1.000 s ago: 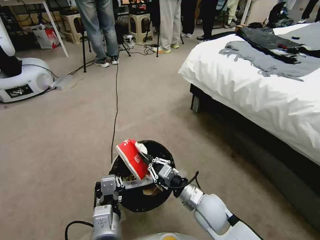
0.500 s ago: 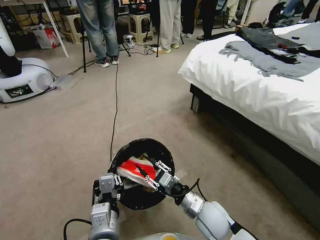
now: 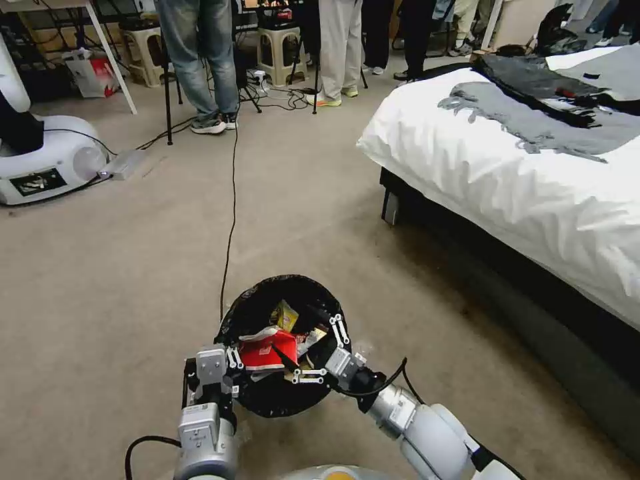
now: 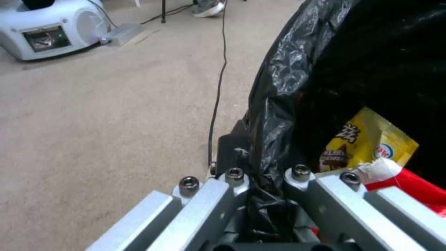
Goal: Pick up the trash bin, then pick up the garbage from the floor and place it into the trash bin.
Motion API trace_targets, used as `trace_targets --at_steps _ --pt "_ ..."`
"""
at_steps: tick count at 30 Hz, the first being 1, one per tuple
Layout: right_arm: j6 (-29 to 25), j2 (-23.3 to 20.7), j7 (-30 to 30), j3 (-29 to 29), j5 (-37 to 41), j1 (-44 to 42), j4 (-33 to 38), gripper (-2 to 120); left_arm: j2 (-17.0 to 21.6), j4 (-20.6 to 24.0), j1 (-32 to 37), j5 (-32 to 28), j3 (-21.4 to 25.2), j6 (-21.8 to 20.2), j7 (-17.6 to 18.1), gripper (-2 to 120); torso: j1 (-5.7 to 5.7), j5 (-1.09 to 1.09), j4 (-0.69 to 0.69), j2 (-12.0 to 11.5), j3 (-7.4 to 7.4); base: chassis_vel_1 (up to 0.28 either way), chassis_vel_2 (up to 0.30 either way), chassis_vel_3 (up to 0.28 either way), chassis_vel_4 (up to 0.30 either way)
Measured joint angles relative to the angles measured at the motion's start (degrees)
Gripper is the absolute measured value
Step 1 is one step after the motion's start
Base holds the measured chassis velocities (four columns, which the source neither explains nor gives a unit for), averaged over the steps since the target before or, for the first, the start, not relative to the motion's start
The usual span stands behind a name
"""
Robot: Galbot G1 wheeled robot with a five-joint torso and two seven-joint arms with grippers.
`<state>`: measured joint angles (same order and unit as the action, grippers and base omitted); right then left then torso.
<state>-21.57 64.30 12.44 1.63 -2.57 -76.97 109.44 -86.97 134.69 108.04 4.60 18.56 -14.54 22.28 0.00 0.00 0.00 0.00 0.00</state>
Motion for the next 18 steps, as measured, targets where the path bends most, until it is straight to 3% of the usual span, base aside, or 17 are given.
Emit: trace_targets --at_steps 9,18 --pt "-1.21 2.22 -2.80 -5.73 -5.98 -0.49 8.08 100 0.00 0.08 0.23 0.40 0.02 -0.01 0.00 0 0.00 0.00 0.01 0.00 0.00 0.000 0.000 0.000 0.000" --pt "1.40 5.70 -15.87 -12.19 -8.16 -5.78 14.32 100 -0.01 0.66 0.64 0.59 -0.14 0.08 0.00 0 0.00 0.00 0.00 0.00 0.00 0.000 0.000 0.000 0.000"
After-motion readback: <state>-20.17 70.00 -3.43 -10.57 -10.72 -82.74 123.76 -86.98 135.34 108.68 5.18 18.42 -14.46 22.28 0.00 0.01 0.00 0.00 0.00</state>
